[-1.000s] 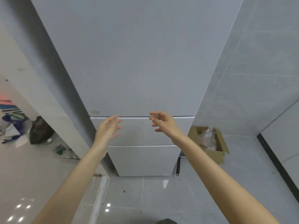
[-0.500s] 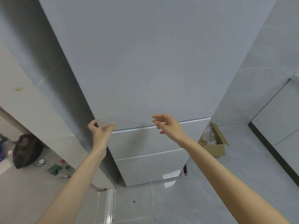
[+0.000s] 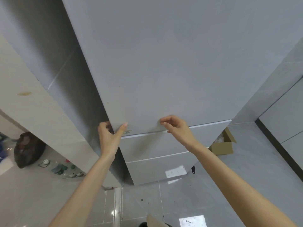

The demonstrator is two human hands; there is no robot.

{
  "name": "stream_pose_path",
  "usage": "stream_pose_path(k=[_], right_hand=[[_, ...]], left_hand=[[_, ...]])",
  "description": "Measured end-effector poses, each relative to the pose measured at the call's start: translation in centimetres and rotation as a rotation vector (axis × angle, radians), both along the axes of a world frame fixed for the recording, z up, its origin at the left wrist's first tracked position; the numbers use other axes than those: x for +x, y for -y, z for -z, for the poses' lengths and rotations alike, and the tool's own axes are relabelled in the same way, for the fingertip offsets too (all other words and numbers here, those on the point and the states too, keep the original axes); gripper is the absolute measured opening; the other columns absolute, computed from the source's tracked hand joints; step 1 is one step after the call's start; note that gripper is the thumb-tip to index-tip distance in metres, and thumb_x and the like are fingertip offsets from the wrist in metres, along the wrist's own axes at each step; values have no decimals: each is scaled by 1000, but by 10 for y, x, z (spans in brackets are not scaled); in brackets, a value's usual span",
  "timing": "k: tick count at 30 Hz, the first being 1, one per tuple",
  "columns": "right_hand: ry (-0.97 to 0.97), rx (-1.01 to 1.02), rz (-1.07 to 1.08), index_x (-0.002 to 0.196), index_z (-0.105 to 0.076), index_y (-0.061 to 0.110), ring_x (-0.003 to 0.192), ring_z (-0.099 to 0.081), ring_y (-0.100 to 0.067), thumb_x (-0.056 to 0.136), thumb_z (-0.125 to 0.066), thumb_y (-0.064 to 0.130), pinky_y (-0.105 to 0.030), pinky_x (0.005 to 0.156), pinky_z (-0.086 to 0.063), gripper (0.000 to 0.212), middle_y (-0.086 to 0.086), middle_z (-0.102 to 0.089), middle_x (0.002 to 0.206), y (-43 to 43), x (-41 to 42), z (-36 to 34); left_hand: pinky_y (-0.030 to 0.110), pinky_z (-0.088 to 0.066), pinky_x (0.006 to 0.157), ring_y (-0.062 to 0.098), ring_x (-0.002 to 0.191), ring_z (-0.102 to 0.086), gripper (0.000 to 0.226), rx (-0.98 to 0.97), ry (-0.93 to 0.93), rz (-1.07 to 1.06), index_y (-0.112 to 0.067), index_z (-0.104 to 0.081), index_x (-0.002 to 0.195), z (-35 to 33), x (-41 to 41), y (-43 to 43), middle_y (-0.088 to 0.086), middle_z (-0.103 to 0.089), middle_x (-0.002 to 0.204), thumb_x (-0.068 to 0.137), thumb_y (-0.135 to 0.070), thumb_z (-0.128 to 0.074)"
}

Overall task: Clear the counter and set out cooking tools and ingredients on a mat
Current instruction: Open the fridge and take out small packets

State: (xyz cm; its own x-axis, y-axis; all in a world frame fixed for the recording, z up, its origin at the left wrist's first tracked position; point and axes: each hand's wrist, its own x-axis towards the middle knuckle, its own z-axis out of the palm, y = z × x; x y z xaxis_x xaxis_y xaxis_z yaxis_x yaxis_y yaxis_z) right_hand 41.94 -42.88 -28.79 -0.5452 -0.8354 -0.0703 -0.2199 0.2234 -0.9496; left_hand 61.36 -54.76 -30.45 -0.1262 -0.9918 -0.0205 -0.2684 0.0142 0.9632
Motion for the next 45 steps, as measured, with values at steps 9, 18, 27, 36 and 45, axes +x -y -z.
stream_pose_path(k=[9, 18, 27, 36, 45], right_hand=[[-141, -28, 6, 135, -42, 34, 117, -53, -9, 91, -57, 16, -11, 83, -43, 49, 6, -55, 129, -44, 35, -18], [-195, -2, -61, 140, -36, 38, 131, -41, -11, 94, -54, 18, -21, 93, -44, 54, 14, -39, 145, -124, 70, -32], [-192, 9, 39, 142, -37, 35, 128, -46, -11, 94, -56, 20, -14, 85, -42, 54, 18, -38, 146, -230, 113, -31], [-140, -36, 198, 136, -42, 41, 117, -55, -10, 92, -58, 22, -34, 100, -46, 50, 14, -48, 137, -323, 124, -40], [-113, -98, 281, 132, -46, 34, 109, -57, -2, 92, -57, 8, -15, 87, -47, 48, 13, -56, 128, -405, 120, -57]], left_hand=[[32, -49, 90, 17, 105, -60, 31, 21, -32, 165, -15, -45, 105, -2, 19, 10, -2, -59, 105, 88, -34, -64], [34, -48, 85, 21, 97, -58, 38, -46, 16, 176, -15, -42, 105, 1, 46, -54, -5, -56, 96, 86, -36, -67], [33, -50, 78, 16, 82, -61, 70, -18, 154, 368, -27, -41, 134, 0, 78, -163, 2, -61, 87, 76, -47, -74], [12, -37, 49, 8, 58, -47, 52, -24, 79, 616, -19, -47, 103, 8, 62, -286, -7, -49, 68, 69, -38, -82], [16, -45, 66, 10, 71, -59, 61, 6, 138, 953, -33, -44, 128, 10, 23, -366, -2, -61, 76, 76, -31, -76]])
